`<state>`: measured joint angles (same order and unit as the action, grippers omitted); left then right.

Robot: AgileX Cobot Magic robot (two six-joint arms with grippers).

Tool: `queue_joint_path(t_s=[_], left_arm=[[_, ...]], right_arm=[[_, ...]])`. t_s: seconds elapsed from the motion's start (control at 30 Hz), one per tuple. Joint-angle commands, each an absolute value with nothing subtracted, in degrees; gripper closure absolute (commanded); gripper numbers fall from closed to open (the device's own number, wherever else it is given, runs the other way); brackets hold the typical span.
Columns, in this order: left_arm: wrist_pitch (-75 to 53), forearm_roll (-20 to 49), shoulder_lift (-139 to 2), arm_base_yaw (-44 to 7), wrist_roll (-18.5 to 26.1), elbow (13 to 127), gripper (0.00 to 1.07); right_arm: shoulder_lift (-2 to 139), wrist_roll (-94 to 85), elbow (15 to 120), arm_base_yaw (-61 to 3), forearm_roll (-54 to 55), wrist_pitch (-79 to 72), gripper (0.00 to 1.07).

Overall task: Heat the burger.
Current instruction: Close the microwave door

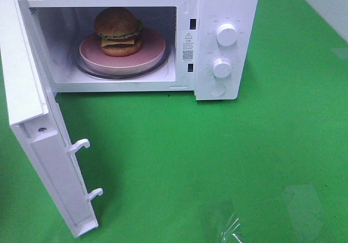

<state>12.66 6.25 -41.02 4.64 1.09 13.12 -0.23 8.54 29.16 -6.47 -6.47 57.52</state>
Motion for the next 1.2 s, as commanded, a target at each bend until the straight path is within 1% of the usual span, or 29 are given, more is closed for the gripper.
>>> queue_joint_path(t_s=[0.03,0.13,0.17,0.2,0.23,0.27,0.3,0.33,0.37,0.4,0.43,0.47,0.5,0.53,0.57,0.6,0.63,0.67,0.8,0.83,0.87,0.9,1.2], left_arm=[[19.4,2.8,-45.7,4.5,0.6,13.0,1.07],[20.2,1.0,-47.6,4.5,0.0,13.0,1.07],[20.6,0.0,-48.6,4.5,-1.3,13.0,1.07],[20.6,0.0,-48.6,4.5,-1.3,13.0,1.07],[21.5,-2.6,-50.2,4.5,-4.8,13.0,1.07],[23.8,-6.8,-51.9,4.5,-8.6,13.0,1.07],[23.8,-6.8,-51.9,4.5,-8.6,13.0,1.07],[26.8,-13.1,-53.6,4.5,-13.3,13.0,1.07],[26.8,-13.1,-53.6,4.5,-13.3,13.0,1.07],[28.2,-16.7,-54.4,4.5,-15.2,13.0,1.07],[31.7,-23.4,-56.7,4.5,-19.3,13.0,1.07],[31.7,-23.4,-56.7,4.5,-19.3,13.0,1.07],[35.9,-30.5,-59.2,4.5,-22.7,13.0,1.07],[35.9,-30.5,-59.2,4.5,-22.7,13.0,1.07],[37.8,-32.7,-60.4,4.5,-23.7,13.0,1.07],[37.8,-32.7,-60.4,4.5,-23.7,13.0,1.07],[40.8,-36.4,-63.1,4.5,-25.1,13.0,1.07],[43.4,-38.6,-66.2,4.5,-26.2,13.0,1.07],[47.8,-39.8,-70.2,4.5,-26.4,13.0,1.07],[51.2,-40.3,-72.7,4.5,-26.4,13.0,1.07],[51.2,-40.3,-72.7,4.5,-26.4,13.0,1.07],[53.9,-40.7,-74.7,4.5,-26.4,13.0,1.07],[56.3,-41.7,-79.8,4.4,-26.4,13.2,1.07]], right_arm=[[-1.7,8.7,29.1,-6.1,-6.6,57.7,0.31],[-1.7,8.7,29.1,-6.1,-6.6,57.7,0.31],[-1.7,8.7,29.1,-6.1,-6.6,57.7,0.31],[-1.7,8.7,29.1,-6.1,-6.6,57.7,0.31],[-1.7,8.7,29.1,-6.1,-6.6,57.7,0.31],[-1.7,8.7,29.1,-6.1,-6.6,57.7,0.31],[-1.7,8.7,29.1,-6.1,-6.6,57.7,0.31],[-1.7,8.7,29.1,-6.1,-6.6,57.7,0.31],[-1.7,8.7,29.1,-6.1,-6.6,57.7,0.31],[-1.7,8.7,29.1,-6.1,-6.6,57.7,0.31],[-1.7,8.7,29.1,-6.1,-6.6,57.7,0.31],[-1.7,8.7,29.1,-6.1,-6.6,57.7,0.31],[-1.7,8.7,29.1,-6.1,-6.6,57.7,0.31],[-1.7,8.7,29.1,-6.1,-6.6,57.7,0.31],[-1.7,8.7,29.1,-6.1,-6.6,57.7,0.31],[-1.7,8.7,29.1,-6.1,-6.6,57.7,0.31],[-1.7,8.7,29.1,-6.1,-6.6,57.7,0.31],[-1.7,8.7,29.1,-6.1,-6.6,57.7,0.31],[-1.7,8.7,29.1,-6.1,-6.6,57.7,0.31],[-1.7,8.7,29.1,-6.1,-6.6,57.7,0.31],[-1.7,8.7,29.1,-6.1,-6.6,57.7,0.31],[-1.7,8.7,29.1,-6.1,-6.6,57.7,0.31],[-1.7,8.7,29.1,-6.1,-6.6,57.7,0.31]])
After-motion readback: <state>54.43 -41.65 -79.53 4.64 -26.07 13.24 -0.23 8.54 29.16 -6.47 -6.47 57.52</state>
